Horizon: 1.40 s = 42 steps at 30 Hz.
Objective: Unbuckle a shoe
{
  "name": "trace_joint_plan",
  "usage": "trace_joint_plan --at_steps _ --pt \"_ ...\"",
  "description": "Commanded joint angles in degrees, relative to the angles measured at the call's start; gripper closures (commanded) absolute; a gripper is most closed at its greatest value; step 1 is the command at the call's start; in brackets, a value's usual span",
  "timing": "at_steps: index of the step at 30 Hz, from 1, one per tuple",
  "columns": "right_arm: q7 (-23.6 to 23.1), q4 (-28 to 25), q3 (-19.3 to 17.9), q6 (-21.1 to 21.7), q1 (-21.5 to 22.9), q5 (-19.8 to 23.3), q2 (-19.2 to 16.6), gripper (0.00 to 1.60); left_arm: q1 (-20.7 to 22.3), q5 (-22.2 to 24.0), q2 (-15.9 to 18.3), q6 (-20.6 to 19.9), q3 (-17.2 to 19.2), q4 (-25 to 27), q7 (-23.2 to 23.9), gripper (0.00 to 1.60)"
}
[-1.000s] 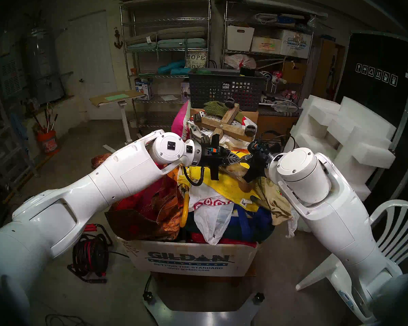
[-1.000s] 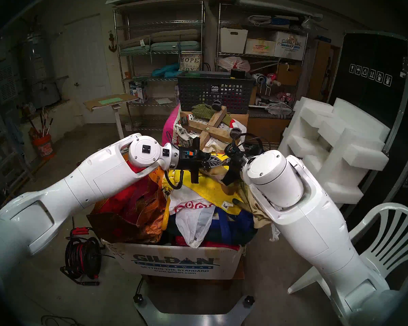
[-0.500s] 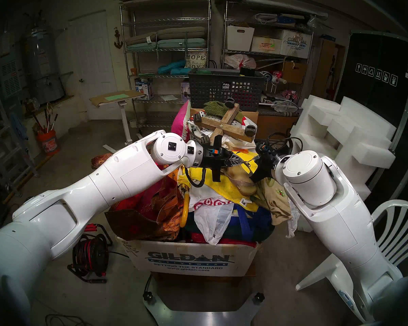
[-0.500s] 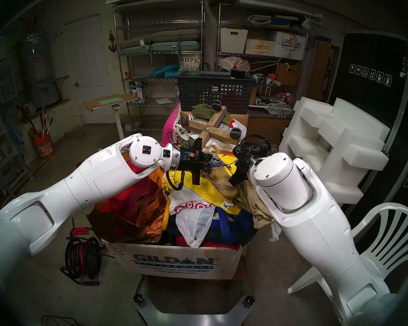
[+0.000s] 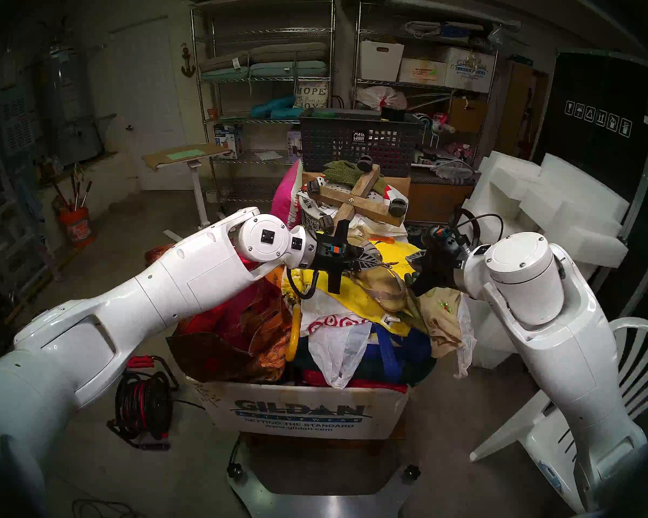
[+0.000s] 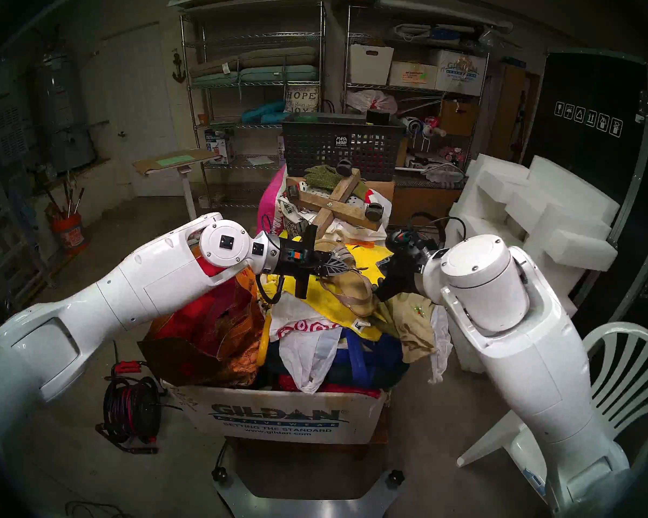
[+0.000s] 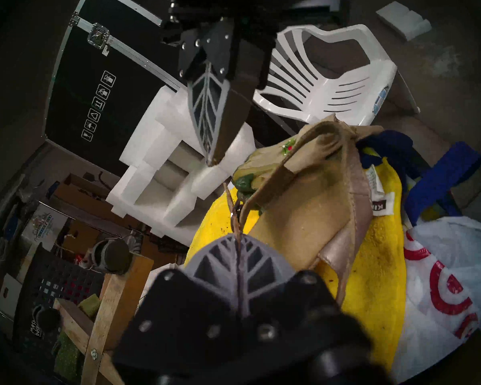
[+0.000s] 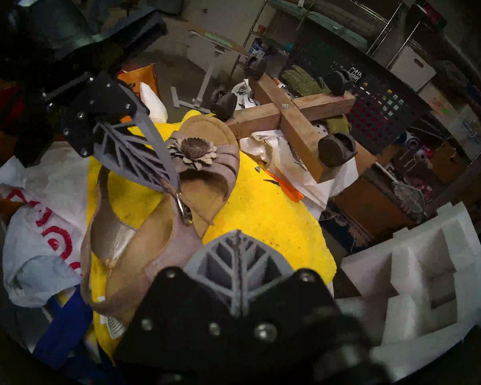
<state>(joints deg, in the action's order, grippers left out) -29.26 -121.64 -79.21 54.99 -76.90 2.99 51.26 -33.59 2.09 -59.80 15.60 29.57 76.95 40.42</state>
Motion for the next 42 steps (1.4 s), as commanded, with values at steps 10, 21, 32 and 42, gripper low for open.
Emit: trace_joint_plan --at_steps 10,21,32,42 --pt "-8.6 3.4 -3.7 -2.9 1.9 8.6 2.5 1.15 2.2 -1.0 -0.8 9.9 1.7 -2.7 -1.0 1.6" --pt "-12.4 8.3 -7.0 -1.8 3.8 14.7 6.2 0.82 2.4 -2.3 -1.2 14.9 0.9 -3.8 -0.3 1.6" --pt "-16.0 12.3 -8.5 -1.2 4.1 18.1 6.8 0.27 2.4 -12.8 -0.8 18.8 0.3 -4.5 -5.4 1.6" --pt "-17.4 14.2 -7.3 -0.8 4.7 18.5 7.8 0.32 2.0 -17.3 -1.0 22.3 1.2 -5.8 -10.0 1.6"
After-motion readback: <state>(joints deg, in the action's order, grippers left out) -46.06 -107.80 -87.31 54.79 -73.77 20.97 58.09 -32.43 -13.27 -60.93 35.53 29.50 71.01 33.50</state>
